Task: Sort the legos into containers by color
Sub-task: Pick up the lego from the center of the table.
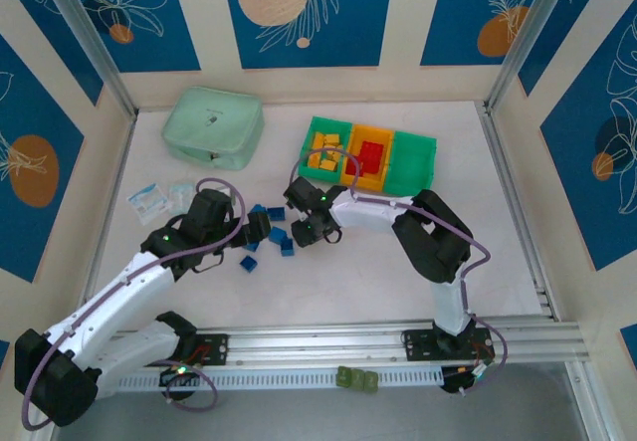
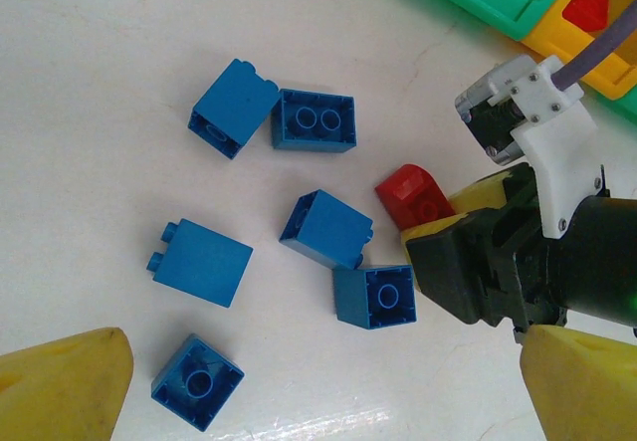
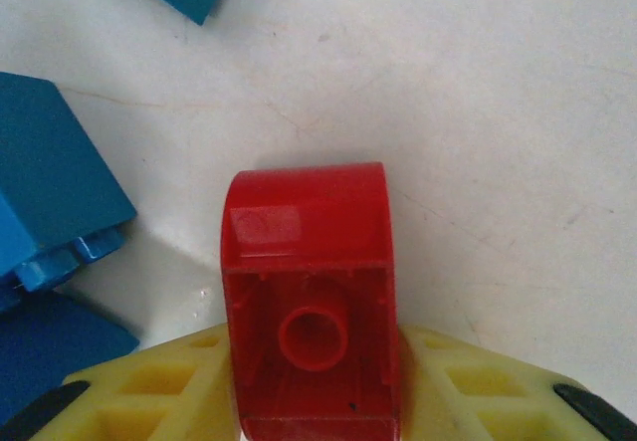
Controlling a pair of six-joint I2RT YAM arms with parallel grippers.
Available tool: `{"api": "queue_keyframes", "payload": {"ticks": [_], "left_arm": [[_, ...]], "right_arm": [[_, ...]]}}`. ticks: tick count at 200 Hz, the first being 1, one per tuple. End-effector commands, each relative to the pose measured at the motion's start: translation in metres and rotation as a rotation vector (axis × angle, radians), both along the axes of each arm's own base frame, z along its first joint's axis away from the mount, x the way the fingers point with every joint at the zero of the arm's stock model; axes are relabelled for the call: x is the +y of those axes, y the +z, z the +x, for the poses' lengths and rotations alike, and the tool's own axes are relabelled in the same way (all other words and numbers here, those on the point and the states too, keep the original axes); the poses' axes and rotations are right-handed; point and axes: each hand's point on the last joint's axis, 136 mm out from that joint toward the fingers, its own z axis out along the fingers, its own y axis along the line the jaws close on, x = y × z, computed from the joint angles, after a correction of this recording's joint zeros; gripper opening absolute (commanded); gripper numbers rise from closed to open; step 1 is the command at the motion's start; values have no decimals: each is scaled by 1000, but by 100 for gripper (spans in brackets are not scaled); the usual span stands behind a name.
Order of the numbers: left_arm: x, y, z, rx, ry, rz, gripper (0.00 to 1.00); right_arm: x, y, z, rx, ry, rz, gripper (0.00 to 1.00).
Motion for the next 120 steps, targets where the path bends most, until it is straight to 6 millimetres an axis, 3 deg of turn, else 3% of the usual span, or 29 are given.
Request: {"api": "queue_keyframes", "payload": {"ticks": [1,63,94,120], "left_arm": [[-4,15,6,-28,2,-29,99],[-24,23,10,-20,-59,-99,99],[-42,27,18,-13,-106,-145,99],[-59,32,25,-19,-157,-182,99]], "right_arm": [[3,10,2,-15,13,20,40],[-11,53,7,-47,-52,109,35],[-41,81,22,-80,-131,120,35],[-79,99,49,-94,-248,131,35]]}}
